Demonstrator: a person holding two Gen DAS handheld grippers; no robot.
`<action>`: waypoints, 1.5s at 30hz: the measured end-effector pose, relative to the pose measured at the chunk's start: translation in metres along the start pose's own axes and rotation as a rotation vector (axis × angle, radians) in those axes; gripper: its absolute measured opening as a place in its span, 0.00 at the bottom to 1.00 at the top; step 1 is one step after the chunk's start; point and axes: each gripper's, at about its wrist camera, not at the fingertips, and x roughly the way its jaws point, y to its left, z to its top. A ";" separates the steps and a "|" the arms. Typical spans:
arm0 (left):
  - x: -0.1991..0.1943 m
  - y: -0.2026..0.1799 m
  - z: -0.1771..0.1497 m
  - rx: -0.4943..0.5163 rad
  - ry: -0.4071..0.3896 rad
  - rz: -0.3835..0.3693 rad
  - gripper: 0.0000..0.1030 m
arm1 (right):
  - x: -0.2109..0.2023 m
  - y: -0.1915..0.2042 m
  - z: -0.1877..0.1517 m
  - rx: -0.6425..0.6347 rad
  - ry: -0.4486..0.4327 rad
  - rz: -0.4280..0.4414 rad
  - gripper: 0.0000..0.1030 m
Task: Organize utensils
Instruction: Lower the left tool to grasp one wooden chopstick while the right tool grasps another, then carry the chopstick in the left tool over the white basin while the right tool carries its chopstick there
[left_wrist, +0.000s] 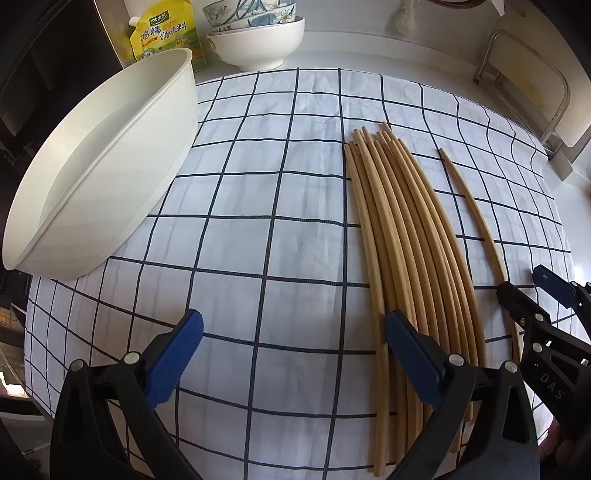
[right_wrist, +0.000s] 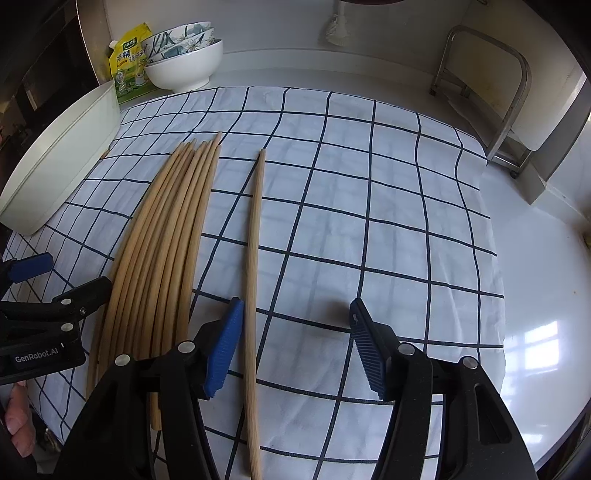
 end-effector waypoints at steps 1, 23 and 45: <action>0.000 0.001 -0.001 -0.003 0.002 -0.002 0.94 | 0.000 0.000 0.000 0.001 0.001 -0.003 0.58; -0.001 -0.004 0.008 -0.006 -0.010 -0.069 0.20 | 0.002 0.010 0.005 -0.062 -0.005 0.049 0.36; -0.055 0.039 0.027 -0.042 -0.061 -0.186 0.07 | -0.047 0.041 0.049 -0.012 -0.061 0.162 0.06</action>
